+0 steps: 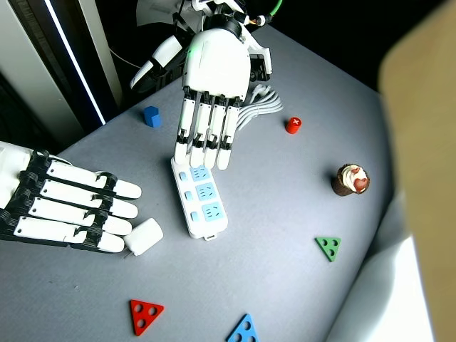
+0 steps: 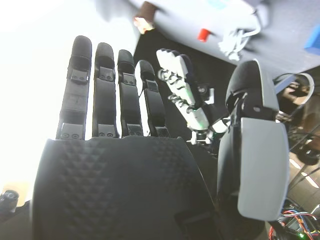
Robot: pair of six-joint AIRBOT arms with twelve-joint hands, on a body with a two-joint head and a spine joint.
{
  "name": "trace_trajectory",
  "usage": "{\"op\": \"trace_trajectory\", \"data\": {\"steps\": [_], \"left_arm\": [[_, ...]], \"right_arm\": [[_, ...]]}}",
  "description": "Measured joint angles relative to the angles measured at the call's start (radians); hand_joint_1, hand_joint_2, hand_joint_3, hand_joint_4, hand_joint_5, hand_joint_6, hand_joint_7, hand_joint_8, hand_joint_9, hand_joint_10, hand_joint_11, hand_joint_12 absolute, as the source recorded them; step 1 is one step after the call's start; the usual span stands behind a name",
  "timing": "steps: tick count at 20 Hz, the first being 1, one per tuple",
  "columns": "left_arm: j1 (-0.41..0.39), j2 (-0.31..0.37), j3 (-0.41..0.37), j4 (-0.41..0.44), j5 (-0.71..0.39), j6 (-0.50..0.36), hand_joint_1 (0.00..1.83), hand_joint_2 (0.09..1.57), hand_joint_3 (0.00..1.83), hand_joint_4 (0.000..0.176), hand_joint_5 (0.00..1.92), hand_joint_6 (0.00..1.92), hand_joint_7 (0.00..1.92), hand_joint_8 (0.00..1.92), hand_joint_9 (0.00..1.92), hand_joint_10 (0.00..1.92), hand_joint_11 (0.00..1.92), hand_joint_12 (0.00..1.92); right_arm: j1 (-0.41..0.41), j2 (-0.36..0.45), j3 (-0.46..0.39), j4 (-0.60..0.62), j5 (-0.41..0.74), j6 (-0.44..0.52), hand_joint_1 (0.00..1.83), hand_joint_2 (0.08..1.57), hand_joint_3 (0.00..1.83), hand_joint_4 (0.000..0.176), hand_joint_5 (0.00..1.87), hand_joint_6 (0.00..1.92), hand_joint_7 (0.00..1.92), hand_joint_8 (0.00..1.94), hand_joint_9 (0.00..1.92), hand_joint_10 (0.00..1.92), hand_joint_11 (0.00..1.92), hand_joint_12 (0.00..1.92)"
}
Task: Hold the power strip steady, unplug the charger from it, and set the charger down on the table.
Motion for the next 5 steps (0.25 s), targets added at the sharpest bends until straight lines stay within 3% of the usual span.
{"op": "trace_trajectory", "data": {"steps": [5], "left_arm": [[-0.006,0.016,-0.006,-0.001,0.005,0.0,0.0,0.99,0.01,0.0,0.06,0.01,0.06,0.01,0.05,0.01,0.06,0.02]], "right_arm": [[0.0,-0.01,-0.003,-0.001,0.0,-0.038,0.52,1.02,0.01,0.0,0.23,0.0,0.31,0.0,0.33,0.0,0.22,0.34]]}}
